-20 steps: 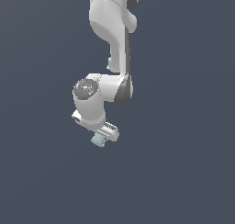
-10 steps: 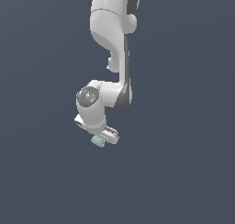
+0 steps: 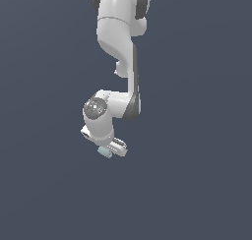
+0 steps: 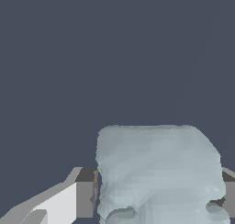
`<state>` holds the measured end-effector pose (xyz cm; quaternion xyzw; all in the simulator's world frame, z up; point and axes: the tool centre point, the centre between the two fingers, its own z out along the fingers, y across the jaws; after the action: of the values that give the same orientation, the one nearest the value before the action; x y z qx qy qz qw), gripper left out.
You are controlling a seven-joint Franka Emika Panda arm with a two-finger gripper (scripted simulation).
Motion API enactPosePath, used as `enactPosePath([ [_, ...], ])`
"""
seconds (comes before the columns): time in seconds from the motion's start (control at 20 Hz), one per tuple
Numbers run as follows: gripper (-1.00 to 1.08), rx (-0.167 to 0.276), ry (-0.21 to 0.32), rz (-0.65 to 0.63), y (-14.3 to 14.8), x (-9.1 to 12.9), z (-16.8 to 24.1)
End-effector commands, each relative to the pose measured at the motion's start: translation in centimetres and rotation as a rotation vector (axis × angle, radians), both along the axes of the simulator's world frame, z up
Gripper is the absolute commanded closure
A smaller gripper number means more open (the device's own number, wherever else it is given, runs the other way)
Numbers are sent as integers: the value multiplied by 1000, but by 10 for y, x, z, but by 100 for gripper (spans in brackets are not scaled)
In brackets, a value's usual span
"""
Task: Pick up the object and move it to a goal position.
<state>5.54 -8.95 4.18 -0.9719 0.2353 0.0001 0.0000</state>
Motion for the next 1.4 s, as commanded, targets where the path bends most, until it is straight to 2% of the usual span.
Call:
enactPosePath([
  [0.0,108,0,0,0,0,0,0],
  [0.65,108,0,0,0,5,6,3],
  [0.95,108,0,0,0,21,23,11],
  [1.35,108,0,0,0,50,57,28],
])
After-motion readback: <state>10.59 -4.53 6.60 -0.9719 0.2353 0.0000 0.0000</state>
